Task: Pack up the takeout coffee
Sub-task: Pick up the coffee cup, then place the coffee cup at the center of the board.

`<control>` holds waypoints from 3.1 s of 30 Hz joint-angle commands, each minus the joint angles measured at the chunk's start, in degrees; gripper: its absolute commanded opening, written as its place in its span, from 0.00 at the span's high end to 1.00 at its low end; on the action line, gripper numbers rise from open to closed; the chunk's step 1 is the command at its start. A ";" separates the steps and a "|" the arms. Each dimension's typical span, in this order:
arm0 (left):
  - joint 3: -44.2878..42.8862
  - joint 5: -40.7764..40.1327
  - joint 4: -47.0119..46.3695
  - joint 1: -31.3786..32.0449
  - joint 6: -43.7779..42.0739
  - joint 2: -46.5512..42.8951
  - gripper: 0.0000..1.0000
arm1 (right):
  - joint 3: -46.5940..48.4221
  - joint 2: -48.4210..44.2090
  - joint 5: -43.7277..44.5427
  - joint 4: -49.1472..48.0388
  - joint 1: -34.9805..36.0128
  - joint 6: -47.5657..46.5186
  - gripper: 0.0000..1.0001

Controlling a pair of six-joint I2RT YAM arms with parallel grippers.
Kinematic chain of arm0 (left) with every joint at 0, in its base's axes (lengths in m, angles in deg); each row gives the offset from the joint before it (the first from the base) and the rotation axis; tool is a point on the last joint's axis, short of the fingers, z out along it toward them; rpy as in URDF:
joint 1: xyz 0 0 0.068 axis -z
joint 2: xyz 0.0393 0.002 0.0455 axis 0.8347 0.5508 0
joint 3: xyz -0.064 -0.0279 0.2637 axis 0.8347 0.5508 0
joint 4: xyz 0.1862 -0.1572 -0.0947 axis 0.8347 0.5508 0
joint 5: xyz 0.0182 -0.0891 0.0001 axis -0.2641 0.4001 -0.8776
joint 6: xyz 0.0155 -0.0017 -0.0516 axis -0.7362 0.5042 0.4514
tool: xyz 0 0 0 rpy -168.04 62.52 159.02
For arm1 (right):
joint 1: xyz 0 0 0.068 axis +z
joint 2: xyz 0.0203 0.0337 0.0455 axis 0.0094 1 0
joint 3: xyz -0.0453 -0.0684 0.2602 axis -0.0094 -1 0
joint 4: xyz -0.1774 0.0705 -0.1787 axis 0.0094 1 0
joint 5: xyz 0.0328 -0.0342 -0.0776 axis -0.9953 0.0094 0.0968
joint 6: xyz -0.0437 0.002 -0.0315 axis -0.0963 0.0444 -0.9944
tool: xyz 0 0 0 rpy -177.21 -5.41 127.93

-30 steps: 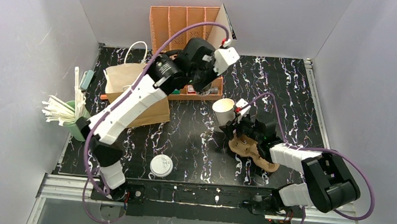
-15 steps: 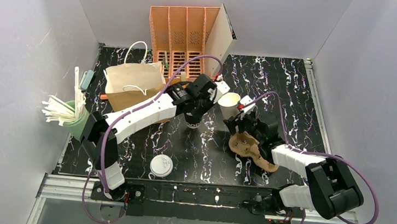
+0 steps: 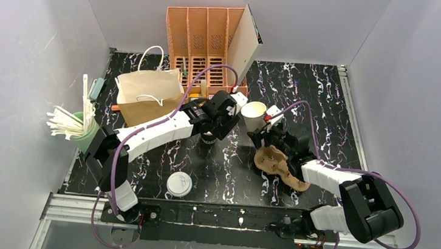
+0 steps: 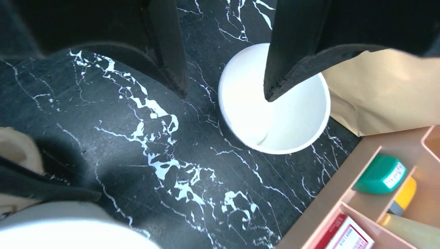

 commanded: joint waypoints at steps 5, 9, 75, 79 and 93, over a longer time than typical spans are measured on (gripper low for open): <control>-17.78 2.52 9.53 -0.11 3.25 -3.29 0.46 | 2.20 0.28 -2.99 -4.32 0.02 0.58 0.29; -29.71 3.63 15.00 -0.66 6.93 0.44 0.46 | 1.48 -0.62 -4.04 -3.76 -0.06 0.15 0.29; -25.61 24.23 1.93 -9.62 12.03 12.89 1.00 | 2.13 -19.93 4.63 17.53 0.11 5.66 0.02; -22.65 21.47 -2.01 -8.97 9.72 13.74 1.00 | 2.93 -27.72 10.36 28.59 0.11 9.49 0.02; -15.14 14.23 -14.17 -4.96 4.67 17.27 1.00 | 42.08 8.12 16.34 85.97 -16.26 36.83 0.02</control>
